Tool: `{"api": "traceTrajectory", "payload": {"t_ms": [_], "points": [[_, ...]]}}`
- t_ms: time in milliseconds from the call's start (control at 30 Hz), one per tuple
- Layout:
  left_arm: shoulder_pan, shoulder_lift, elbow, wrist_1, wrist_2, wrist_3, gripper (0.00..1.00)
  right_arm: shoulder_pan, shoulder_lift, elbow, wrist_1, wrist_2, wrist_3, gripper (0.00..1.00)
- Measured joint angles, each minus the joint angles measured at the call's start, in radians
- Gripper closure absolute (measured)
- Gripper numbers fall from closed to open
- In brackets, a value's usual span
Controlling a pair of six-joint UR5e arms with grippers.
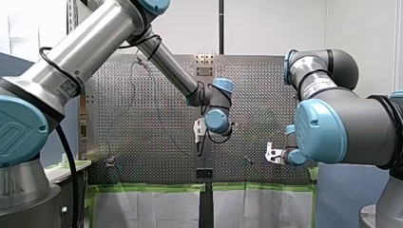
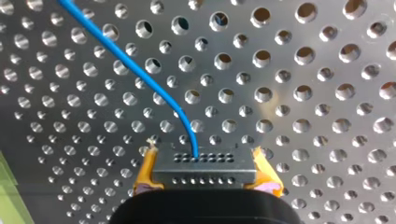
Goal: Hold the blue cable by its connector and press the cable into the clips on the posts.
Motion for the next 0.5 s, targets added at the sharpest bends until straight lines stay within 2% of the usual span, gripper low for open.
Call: {"api": "traceTrajectory", "payload": {"t_ms": [500], "points": [[-0.008,0.14,-0.14,0.0,-0.001,-0.004,0.0,-0.005,0.0,0.006,0.002,0.0,-0.001,1.0]]}}
